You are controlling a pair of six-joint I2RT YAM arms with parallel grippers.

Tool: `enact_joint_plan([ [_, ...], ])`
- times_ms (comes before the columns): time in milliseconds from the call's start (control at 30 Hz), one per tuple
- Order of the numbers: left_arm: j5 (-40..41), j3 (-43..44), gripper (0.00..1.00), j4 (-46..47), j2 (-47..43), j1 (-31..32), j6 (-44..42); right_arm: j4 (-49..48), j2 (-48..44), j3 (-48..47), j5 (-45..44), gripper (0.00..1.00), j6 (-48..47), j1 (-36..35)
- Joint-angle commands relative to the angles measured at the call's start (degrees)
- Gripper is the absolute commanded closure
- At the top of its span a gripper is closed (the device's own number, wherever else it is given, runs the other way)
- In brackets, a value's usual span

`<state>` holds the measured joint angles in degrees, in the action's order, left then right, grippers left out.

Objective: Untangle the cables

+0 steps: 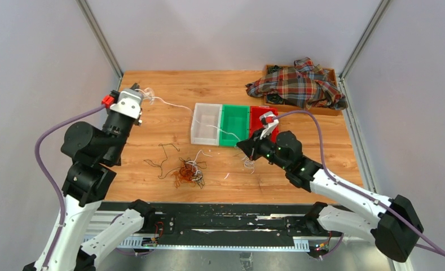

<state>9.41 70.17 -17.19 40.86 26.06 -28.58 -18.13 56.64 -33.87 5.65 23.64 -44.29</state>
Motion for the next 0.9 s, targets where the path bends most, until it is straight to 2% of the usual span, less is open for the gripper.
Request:
enact_joint_plan([
  [0, 5.83, 1.58, 0.99, 14.37, -1.38, 0.08, 1.69, -2.60, 3.23, 1.58, 2.56, 0.99, 2.35, -3.11],
  [67, 5.08, 3.27, 1.00, 17.12, -0.91, 0.06, 2.64, -3.39, 5.38, 2.06, 2.69, 0.99, 3.08, -4.11],
  [367, -3.84, 18.41, 0.99, 10.83, 5.89, 0.04, 11.38, -5.97, 10.68, 1.90, 1.78, 0.99, 3.24, -6.42],
  [500, -12.79, 26.73, 1.00, 0.67, 10.29, 0.09, 15.23, -5.41, 9.34, -0.59, 2.23, 0.99, 2.12, -6.42],
  [667, -21.80, 22.18, 1.00, -3.08, 8.73, 0.04, 20.15, -2.66, 6.70, -8.28, 2.36, 1.00, -0.32, -6.33],
  [700, -23.47, 21.34, 0.98, -4.34, 8.58, 0.04, 20.82, -3.54, 6.26, -9.36, 2.61, 0.99, -0.54, -6.38],
  [800, -28.08, 18.58, 0.86, -6.97, 8.09, 0.05, 22.20, -5.48, 6.14, -13.60, 4.33, 0.99, -0.33, -6.36],
  [867, -30.67, 16.60, 0.72, -8.47, 7.81, 0.05, 22.27, -5.28, 6.91, -17.14, 6.47, 0.99, -0.16, -6.33],
])
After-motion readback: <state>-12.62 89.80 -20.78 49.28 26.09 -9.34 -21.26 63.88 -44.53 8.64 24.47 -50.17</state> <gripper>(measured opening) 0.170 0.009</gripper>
